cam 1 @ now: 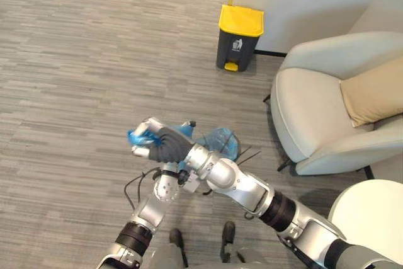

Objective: Gather rubbish on tea table into small bin, then transfer packed bag to large trash can.

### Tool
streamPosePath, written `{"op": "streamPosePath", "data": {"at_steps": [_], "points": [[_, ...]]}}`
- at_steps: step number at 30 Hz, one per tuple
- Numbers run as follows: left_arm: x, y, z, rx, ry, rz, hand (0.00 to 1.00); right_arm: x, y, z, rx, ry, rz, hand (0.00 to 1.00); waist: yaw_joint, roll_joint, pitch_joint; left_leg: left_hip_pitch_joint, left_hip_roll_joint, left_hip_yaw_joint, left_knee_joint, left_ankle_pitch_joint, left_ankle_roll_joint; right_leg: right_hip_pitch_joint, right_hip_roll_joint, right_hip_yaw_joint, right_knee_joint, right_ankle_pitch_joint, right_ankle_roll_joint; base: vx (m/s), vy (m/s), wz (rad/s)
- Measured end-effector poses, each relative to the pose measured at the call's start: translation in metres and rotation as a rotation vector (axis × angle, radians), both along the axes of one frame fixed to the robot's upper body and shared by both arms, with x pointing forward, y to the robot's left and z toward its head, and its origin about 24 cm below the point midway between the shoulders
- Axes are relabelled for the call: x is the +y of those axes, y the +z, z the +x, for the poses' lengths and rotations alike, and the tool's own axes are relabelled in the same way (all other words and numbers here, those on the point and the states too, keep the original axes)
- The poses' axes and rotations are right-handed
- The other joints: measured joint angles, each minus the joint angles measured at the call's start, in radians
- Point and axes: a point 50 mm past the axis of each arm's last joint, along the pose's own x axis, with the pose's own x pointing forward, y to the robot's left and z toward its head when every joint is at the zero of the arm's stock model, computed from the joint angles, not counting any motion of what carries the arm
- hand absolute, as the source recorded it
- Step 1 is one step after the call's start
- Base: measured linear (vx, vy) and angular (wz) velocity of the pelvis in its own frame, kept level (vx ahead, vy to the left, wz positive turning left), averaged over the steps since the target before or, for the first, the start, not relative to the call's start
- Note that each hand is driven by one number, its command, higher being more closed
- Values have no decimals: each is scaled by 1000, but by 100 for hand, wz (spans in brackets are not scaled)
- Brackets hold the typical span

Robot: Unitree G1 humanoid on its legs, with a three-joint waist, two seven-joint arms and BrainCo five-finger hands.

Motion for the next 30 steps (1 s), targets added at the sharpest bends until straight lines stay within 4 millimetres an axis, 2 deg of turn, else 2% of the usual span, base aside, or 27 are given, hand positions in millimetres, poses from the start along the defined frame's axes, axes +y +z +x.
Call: {"op": "streamPosePath", "data": {"at_steps": [5, 6, 14, 18, 19, 20, 21, 23, 24, 25, 26, 27, 29, 30], "points": [[-1, 7, 1, -19, -3, -38, 100, 8, 2, -2, 39, 27, 24, 100, 12, -1, -9, 11, 0, -3, -6, 1, -2, 15, 1, -2, -12, 2, -1, 0, 0, 0], [-2, 8, 1, -19, -5, -57, 100, 8, 2, -2, 37, 28, 25, 0, 17, -1, -9, 14, -1, -5, -15, 3, -5, 15, 1, -4, -13, 2, -1, 0, 0, 0], [-8, 13, -2, -1, -20, -204, 100, 15, 1, -3, 19, 19, 17, 0, 18, -1, -9, 24, -7, -30, -39, 20, -7, 32, 1, -29, -27, 1, -1, 4, 11, 9], [-6, -2, -19, 77, 34, -351, 100, 2, -10, -1, -43, -102, -2, 0, 7, 2, -46, 61, -17, -26, -102, 40, -6, 33, 1, -29, -9, -18, 6, 29, 20, 0], [0, -10, -26, 109, 72, -382, 100, -9, -17, 0, -47, -166, -2, 0, -4, 3, -54, 68, -23, -26, -107, 40, -5, 33, 1, -29, 3, -27, 8, 39, 41, 0], [8, -20, -35, 151, 117, -416, 100, -29, -28, 2, -30, -267, 6, 0, -14, 4, -64, 75, -23, -24, -110, 40, -5, 35, -2, -27, 8, -32, 12, 44, 39, -1], [11, -23, -38, 164, 128, -428, 100, -39, -34, 3, -21, -314, 3, 0, -17, 4, -65, 78, -25, -24, -112, 40, -5, 37, -3, -27, 8, -33, 13, 45, 34, -2], [26, -36, -50, 215, 186, -453, 100, -91, -60, 5, 40, -526, -37, 0, -34, 5, -64, 93, -32, -23, -126, 40, -4, 44, -9, -26, 9, -39, 21, 33, 37, 0], [30, -38, -53, 223, 199, -455, 100, -103, -66, 5, 58, -575, -50, 0, -34, 6, -63, 97, -33, -22, -128, 40, -3, 47, -10, -25, 9, -40, 22, 22, 35, -2], [36, -41, -58, 235, 219, -453, 100, -127, -79, 4, 99, -665, -84, 0, -36, 8, -64, 104, -35, -20, -135, 39, -2, 49, -12, -24, 10, -42, 25, 21, 30, -5], [42, -43, -64, 243, 230, -448, 100, -160, -96, -1, 156, -785, -141, 0, -37, 12, -63, 106, -39, -17, -139, 37, 0, 48, -15, -21, 10, -43, 27, 25, 35, -5], [46, -44, -66, 243, 238, -443, 100, -170, -101, -2, 171, -821, -157, 0, -37, 15, -62, 106, -39, -16, -139, 36, 2, 47, -15, -20, 10, -43, 27, 19, 27, -7], [57, -51, -77, 270, 273, -435, 100, -210, -124, -10, 286, -966, -197, 0, -45, 26, -66, 112, -40, -5, -140, 34, 4, 48, -16, -8, 8, -44, 29, 19, 14, -11], [60, -53, -79, 282, 279, -431, 100, -217, -130, -12, 320, -992, -199, 0, -47, 30, -67, 113, -40, -3, -139, 34, 4, 49, -15, -7, 8, -44, 29, 23, 5, -10]]}}
